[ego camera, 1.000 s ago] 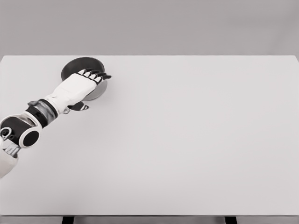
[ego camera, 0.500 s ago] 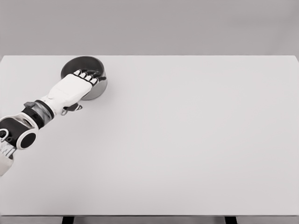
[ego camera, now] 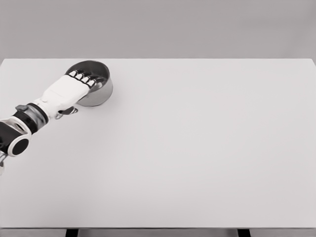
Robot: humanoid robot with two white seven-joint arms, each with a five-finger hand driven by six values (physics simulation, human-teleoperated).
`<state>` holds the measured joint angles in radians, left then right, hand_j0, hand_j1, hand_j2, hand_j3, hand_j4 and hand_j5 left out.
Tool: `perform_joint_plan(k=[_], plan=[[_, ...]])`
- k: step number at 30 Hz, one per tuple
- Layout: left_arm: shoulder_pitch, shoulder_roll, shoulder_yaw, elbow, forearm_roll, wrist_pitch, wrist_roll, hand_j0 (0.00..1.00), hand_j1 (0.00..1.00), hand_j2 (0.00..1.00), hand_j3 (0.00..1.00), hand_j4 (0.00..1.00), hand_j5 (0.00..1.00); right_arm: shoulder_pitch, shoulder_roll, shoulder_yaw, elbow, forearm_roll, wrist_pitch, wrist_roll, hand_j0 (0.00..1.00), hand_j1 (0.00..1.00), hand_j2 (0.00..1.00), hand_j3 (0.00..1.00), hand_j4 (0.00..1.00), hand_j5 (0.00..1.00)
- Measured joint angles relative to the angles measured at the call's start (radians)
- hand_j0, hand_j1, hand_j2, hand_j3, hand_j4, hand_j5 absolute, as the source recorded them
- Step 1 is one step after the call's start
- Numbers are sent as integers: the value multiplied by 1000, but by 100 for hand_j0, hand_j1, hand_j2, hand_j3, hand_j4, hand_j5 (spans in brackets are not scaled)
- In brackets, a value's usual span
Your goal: Rotate pot handle
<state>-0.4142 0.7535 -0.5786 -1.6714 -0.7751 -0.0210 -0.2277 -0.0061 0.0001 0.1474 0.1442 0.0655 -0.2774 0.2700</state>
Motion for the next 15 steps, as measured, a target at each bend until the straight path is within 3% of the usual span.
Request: perform_joint_plan(k=[15], plan=[[-3, 31, 3, -2, -14, 0, 1, 100, 100, 100, 100, 100, 100, 0, 0, 0, 0, 0, 0, 0, 100, 100, 100, 100, 100, 100]])
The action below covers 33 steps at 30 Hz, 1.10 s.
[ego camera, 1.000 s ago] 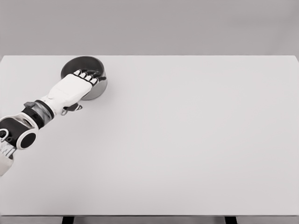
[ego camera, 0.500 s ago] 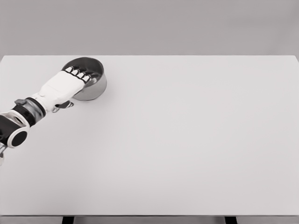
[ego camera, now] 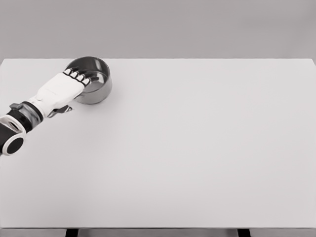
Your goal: Rotate pot handle
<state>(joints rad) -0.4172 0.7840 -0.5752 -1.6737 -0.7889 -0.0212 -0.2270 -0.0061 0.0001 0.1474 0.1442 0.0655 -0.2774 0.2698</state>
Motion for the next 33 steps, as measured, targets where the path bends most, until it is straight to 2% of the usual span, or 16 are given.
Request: perform_joint_plan(k=[33], plan=[[0, 59, 31, 6, -5, 1, 0, 100, 100, 100, 100, 100, 100, 0, 0, 0, 0, 0, 0, 0, 100, 100, 100, 100, 100, 100]])
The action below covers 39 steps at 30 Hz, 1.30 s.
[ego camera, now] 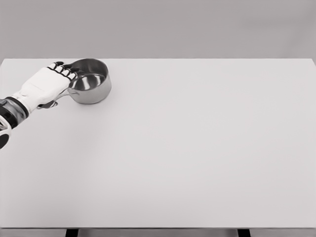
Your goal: Rotate pot handle
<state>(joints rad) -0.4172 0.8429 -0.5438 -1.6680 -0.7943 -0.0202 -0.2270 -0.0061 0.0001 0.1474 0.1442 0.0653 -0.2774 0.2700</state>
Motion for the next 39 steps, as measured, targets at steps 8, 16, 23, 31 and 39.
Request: perform_joint_plan(k=[8, 16, 23, 31, 39], plan=[[9, 6, 11, 3, -9, 0, 0, 100, 100, 100, 100, 100, 100, 0, 0, 0, 0, 0, 0, 0, 100, 100, 100, 100, 100, 100], [8, 12, 21, 13, -9, 1, 0, 100, 100, 100, 100, 100, 100, 0, 0, 0, 0, 0, 0, 0, 100, 100, 100, 100, 100, 100], [3, 22, 24, 25, -10, 1, -1, 100, 100, 100, 100, 100, 100, 0, 0, 0, 0, 0, 0, 0, 100, 100, 100, 100, 100, 100], [3, 31, 40, 43, -10, 1, -1, 100, 100, 100, 100, 100, 100, 0, 0, 0, 0, 0, 0, 0, 100, 100, 100, 100, 100, 100], [5, 36, 46, 53, -11, 1, -1, 100, 100, 100, 100, 100, 100, 0, 0, 0, 0, 0, 0, 0, 100, 100, 100, 100, 100, 100]])
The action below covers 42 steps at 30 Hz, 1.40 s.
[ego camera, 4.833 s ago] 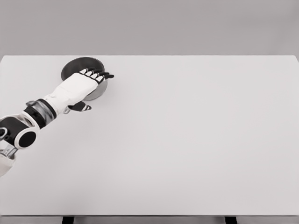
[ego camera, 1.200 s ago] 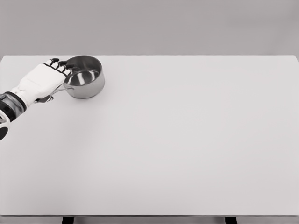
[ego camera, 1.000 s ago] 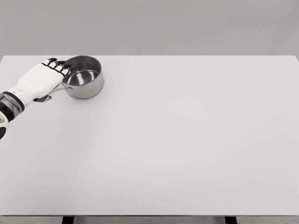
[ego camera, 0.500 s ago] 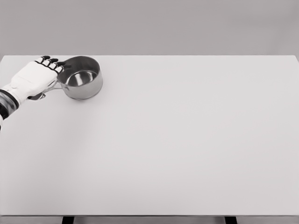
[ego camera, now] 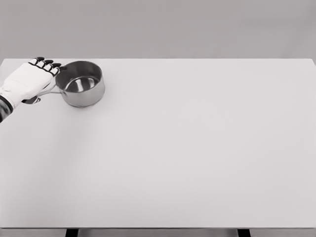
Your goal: Rotate pot handle
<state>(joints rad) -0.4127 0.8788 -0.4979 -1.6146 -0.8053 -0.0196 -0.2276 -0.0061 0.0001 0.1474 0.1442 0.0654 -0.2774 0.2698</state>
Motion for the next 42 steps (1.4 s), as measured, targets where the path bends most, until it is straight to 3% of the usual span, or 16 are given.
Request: perform_joint_plan(k=[42], plan=[[-41, -16, 27, 105, -42, 5, -6, 100, 100, 100, 100, 100, 100, 2, 0, 0, 0, 0, 0, 0, 100, 100, 100, 100, 100, 100]])
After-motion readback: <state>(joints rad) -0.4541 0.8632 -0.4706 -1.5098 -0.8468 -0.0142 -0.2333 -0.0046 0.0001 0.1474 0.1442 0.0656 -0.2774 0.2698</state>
